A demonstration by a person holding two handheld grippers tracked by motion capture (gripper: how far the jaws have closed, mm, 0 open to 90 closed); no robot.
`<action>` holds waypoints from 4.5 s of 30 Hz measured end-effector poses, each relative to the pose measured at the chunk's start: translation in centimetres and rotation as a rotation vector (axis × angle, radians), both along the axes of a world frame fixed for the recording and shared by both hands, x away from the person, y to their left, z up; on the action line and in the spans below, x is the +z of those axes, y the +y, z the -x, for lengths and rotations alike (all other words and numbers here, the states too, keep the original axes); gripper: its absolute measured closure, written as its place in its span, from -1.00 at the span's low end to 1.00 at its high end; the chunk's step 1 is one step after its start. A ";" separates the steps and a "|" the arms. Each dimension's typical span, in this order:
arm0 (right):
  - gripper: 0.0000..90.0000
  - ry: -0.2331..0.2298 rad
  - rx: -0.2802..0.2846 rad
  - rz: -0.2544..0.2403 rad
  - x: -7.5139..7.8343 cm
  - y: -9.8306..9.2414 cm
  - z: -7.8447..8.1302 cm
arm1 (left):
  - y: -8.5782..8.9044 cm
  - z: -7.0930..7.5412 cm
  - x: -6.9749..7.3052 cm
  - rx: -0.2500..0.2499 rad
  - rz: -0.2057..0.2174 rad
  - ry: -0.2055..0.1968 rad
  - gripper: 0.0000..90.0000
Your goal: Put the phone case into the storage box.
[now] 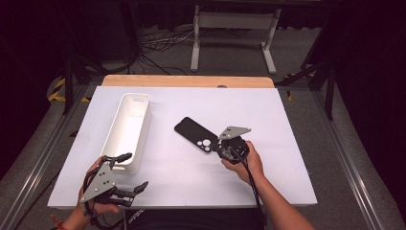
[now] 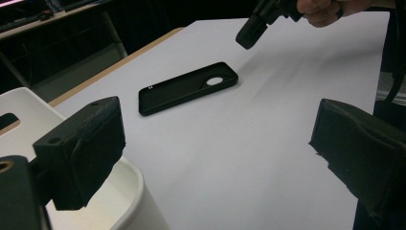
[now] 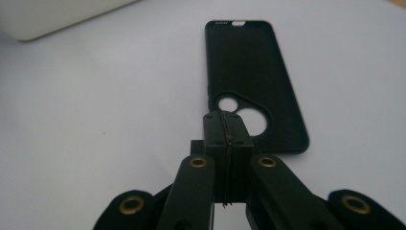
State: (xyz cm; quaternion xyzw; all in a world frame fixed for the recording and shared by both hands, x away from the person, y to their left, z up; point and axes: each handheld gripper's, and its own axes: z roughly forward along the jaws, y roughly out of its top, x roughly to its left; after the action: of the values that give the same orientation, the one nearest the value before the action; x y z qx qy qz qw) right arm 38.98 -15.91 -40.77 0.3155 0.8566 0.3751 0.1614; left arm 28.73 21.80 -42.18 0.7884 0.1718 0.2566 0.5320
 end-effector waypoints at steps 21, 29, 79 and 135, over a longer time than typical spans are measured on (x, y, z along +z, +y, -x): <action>1.00 0.192 0.022 0.153 -2.9 2.7 -1.7 | 0.3 0.1 0.1 -0.008 -0.002 0.003 -0.88; 1.00 0.193 0.006 0.167 -3.0 3.0 -2.0 | 0.5 0.1 0.2 -0.009 0.007 0.002 -0.88; 1.00 0.133 -0.233 0.148 -3.2 -1.8 -8.4 | 0.1 -0.1 -0.1 -0.025 -0.023 0.025 -0.88; 0.91 0.142 -0.198 0.177 -2.9 1.1 -16.2 | 0.8 -0.9 -0.3 -0.028 -0.012 0.068 -0.87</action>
State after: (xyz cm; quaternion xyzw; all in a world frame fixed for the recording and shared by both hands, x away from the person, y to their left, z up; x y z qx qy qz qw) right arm 55.15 -14.79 -43.67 0.4086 0.8604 0.2570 0.1637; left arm 29.68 22.63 -42.43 0.8021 0.1770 0.2233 0.5249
